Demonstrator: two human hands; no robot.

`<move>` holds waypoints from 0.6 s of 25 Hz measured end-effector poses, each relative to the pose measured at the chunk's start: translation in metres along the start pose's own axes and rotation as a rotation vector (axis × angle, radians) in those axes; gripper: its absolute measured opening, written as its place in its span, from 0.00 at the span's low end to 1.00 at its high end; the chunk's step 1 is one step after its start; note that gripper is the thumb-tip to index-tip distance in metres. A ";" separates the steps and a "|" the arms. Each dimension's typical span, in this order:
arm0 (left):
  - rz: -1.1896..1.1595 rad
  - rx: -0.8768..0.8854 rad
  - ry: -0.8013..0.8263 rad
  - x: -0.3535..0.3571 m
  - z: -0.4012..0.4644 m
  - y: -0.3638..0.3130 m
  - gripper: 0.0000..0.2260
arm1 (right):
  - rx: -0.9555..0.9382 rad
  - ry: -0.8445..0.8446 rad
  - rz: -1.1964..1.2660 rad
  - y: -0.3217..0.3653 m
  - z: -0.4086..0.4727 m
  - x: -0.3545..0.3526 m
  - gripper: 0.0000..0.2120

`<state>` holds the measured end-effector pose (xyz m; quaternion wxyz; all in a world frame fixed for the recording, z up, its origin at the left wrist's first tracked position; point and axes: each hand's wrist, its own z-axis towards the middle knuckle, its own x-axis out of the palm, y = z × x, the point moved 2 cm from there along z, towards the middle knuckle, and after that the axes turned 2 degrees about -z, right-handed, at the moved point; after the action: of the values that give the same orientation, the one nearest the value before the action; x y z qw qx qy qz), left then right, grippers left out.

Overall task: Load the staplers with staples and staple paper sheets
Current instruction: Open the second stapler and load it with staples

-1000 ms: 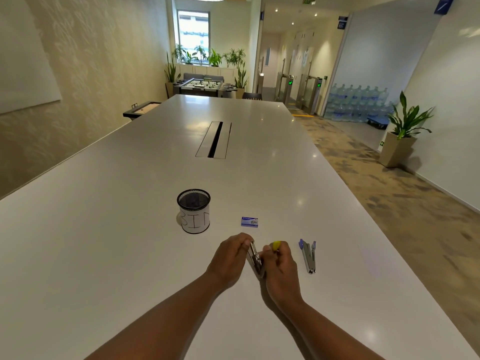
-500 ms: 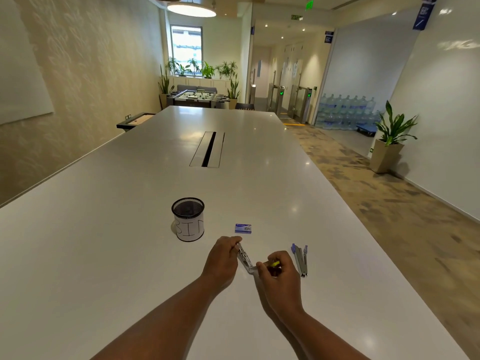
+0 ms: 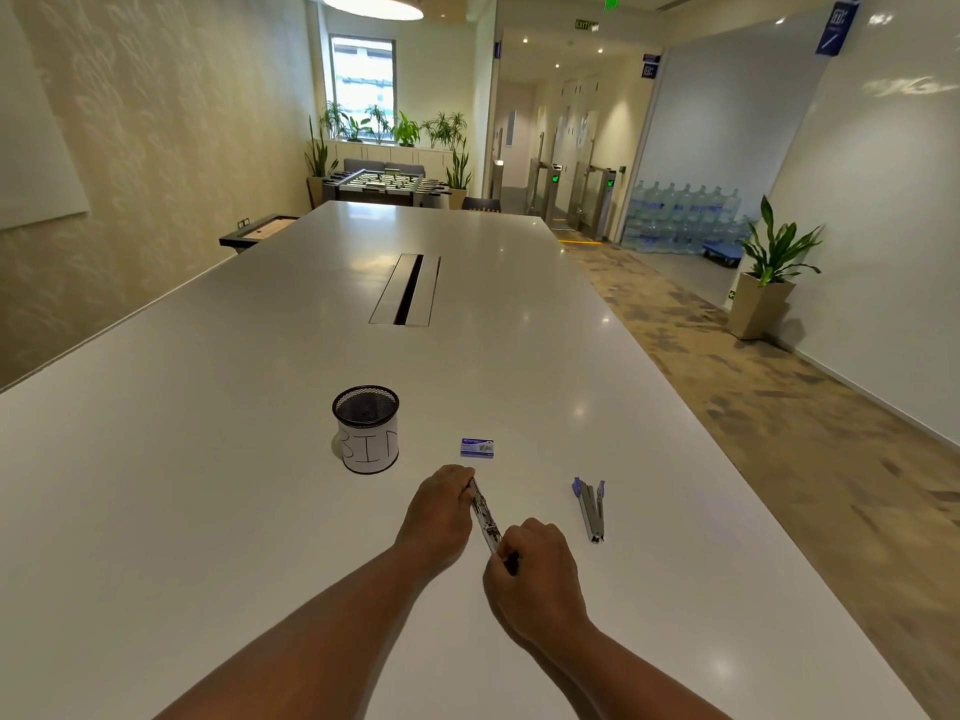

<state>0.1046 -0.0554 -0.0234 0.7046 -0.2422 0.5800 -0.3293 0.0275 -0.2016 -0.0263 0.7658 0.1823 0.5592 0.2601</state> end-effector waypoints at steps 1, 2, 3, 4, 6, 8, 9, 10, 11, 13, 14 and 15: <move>0.024 0.018 0.007 0.001 0.000 0.000 0.13 | -0.020 0.004 0.001 0.000 0.000 0.000 0.08; 0.043 0.034 0.013 0.001 -0.001 0.000 0.13 | -0.036 0.010 0.002 0.002 0.000 0.000 0.09; 0.059 0.047 0.019 0.001 -0.002 0.000 0.14 | -0.049 0.012 0.012 0.002 0.000 0.000 0.10; 0.072 0.060 0.025 0.001 -0.003 -0.001 0.15 | -0.047 0.021 0.033 0.003 0.002 -0.002 0.11; 0.097 0.083 0.050 0.001 -0.005 -0.003 0.18 | -0.004 0.060 0.066 0.004 0.009 -0.007 0.08; 0.093 0.080 0.068 0.000 -0.007 -0.004 0.20 | 0.071 0.172 0.077 0.004 0.022 -0.015 0.08; 0.095 0.062 0.076 0.000 -0.007 -0.004 0.23 | 0.094 0.255 0.093 0.003 0.031 -0.018 0.14; 0.102 0.043 0.082 -0.001 -0.008 -0.006 0.26 | 0.109 0.346 0.111 0.001 0.040 -0.020 0.20; 0.109 0.028 0.084 -0.002 -0.008 -0.007 0.29 | 0.107 0.433 0.123 0.000 0.049 -0.022 0.25; 0.110 0.013 0.086 -0.003 -0.010 -0.008 0.30 | 0.077 0.568 0.136 0.000 0.062 -0.025 0.32; 0.108 0.010 0.087 -0.004 -0.010 -0.010 0.31 | 0.062 0.615 0.138 0.000 0.066 -0.026 0.35; 0.108 0.005 0.085 -0.004 -0.010 -0.011 0.30 | 0.050 0.651 0.141 0.001 0.070 -0.027 0.37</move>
<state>0.0921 -0.0591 -0.0153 0.6967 -0.1945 0.6208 -0.3024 0.0874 -0.2165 0.0160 0.5221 0.1465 0.7668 0.3435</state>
